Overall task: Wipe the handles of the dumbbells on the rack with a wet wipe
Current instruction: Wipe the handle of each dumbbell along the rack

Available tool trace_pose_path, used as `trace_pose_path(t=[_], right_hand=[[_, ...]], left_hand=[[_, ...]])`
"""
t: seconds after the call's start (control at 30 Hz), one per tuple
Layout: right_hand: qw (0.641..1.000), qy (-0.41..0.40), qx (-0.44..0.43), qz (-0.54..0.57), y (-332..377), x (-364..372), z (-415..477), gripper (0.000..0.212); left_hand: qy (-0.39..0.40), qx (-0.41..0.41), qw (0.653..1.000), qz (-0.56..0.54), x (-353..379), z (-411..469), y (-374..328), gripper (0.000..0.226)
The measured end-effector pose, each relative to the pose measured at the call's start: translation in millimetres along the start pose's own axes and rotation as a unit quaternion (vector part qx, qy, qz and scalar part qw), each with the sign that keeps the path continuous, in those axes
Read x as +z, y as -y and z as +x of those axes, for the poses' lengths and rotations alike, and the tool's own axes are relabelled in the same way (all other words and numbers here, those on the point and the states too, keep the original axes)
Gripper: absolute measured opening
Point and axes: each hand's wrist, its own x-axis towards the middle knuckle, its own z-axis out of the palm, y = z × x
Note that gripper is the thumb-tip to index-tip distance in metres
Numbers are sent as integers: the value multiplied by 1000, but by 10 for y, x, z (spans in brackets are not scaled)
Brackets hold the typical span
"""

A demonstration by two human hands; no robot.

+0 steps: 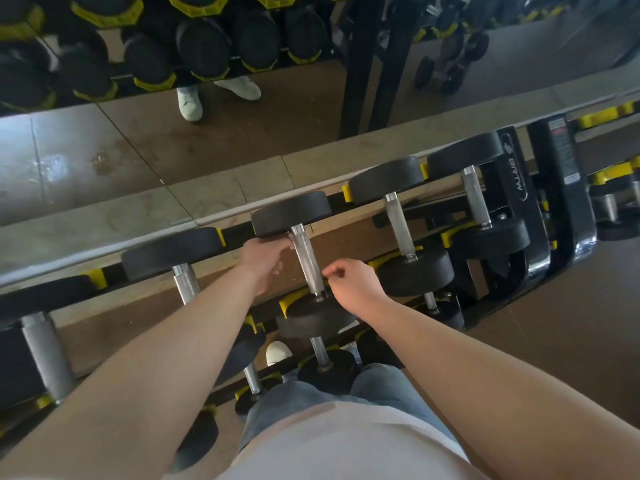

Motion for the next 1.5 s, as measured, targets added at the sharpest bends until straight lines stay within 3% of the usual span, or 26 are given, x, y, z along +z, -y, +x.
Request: trace_pose_path(t=[0.13,0.33,0.47,0.57,0.7,0.83,0.97,1.13,1.33,1.5], right_hand=[[999,12,-27,-25,-28,-7,-32,26],[998,-12,-44,-49,-56,59,-37,25],[998,-9,-45,-43,-49,40,-57,26],[998,-8,-45,-40,-41,30,-70,26],[998,-10,-42,-34,-40,33,-67,25],[998,-18,-43,-38,-34,43,-74,25],[999,-6,-39,-11,-8,23,-84,24],[991,37,-47,118,47,-102,-100,25],[929,109,-26,353,-126,-485,-49,21],[943,110,-34,312,-363,-751,101,34]], left_hand=[[23,-8,999,48,-21,-116,189,26],[54,6,976,211,76,-382,536,10],[-26,46,993,105,99,-257,215,11],[-56,50,994,74,139,-186,-34,27],[-33,45,981,185,148,-315,252,31],[29,64,922,380,118,-469,606,17],[17,79,954,290,79,-462,423,17],[91,129,961,226,194,-626,91,12],[117,134,951,253,415,-729,-39,10],[76,139,944,289,759,-749,-42,13]])
